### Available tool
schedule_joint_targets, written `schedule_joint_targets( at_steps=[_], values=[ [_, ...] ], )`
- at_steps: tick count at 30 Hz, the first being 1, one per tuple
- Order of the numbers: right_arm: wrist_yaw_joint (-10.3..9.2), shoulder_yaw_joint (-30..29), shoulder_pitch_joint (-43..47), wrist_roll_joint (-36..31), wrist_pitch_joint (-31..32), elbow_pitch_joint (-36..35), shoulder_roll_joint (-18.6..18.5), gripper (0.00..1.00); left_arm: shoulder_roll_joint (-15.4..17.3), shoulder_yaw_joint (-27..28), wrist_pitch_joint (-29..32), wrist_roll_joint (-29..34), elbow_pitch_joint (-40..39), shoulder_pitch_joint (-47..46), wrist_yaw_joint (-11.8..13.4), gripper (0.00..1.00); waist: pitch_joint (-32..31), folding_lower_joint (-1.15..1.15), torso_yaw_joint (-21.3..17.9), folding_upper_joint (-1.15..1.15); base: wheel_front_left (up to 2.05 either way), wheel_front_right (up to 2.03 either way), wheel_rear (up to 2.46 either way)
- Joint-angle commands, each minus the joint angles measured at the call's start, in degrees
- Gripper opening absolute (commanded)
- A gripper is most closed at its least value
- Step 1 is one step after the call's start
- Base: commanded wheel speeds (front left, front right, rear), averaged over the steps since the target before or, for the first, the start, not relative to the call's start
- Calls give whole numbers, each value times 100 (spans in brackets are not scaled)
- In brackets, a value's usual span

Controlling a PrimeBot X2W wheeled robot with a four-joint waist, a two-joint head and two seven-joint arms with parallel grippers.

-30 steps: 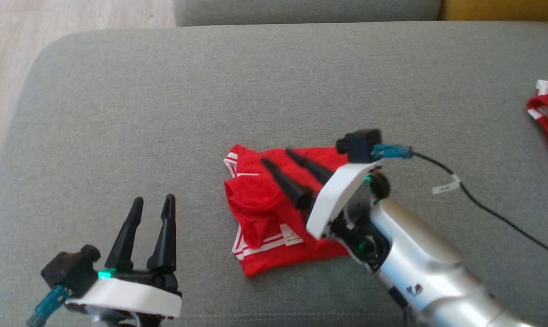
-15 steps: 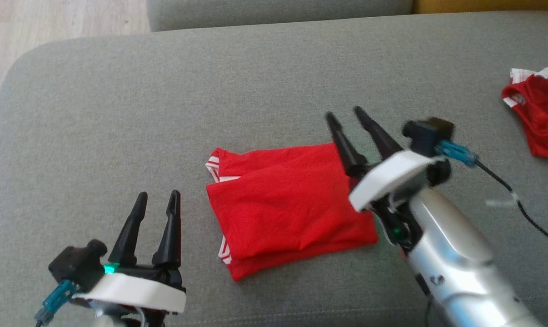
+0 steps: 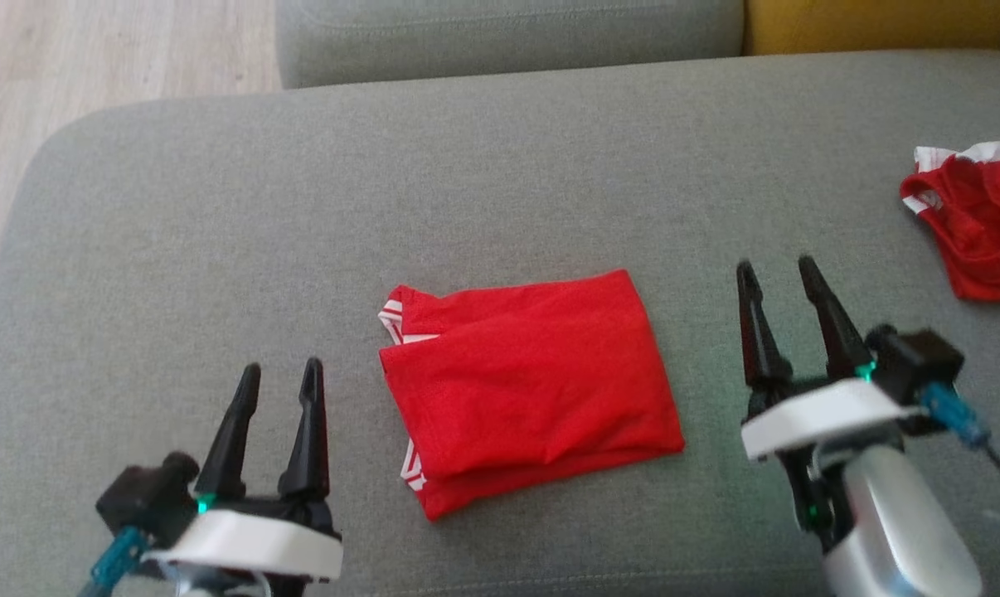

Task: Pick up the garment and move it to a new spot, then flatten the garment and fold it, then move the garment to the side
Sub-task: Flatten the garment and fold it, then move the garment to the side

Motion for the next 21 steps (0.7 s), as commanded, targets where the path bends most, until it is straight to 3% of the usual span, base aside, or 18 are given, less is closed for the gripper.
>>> schedule_joint_targets(
  at_steps=[1, 9, 21],
  values=[
    [39, 45, -21, -164, -84, -316, 74, 100, -37, 265, -70, 130, -156, -46, 9, 100, -41, 0, 3, 0, 0, 0, 0],
    [39, -187, 530, -502, -80, -778, 142, 100, -344, 603, -70, 596, -139, 292, -131, 100, -150, 0, 26, 0, 0, 0, 0],
    [39, -158, 615, -629, 139, -736, 145, 100, -511, 882, -71, 818, 12, 373, -421, 100, -164, 0, 51, 0, 0, 0, 0]
  ],
)
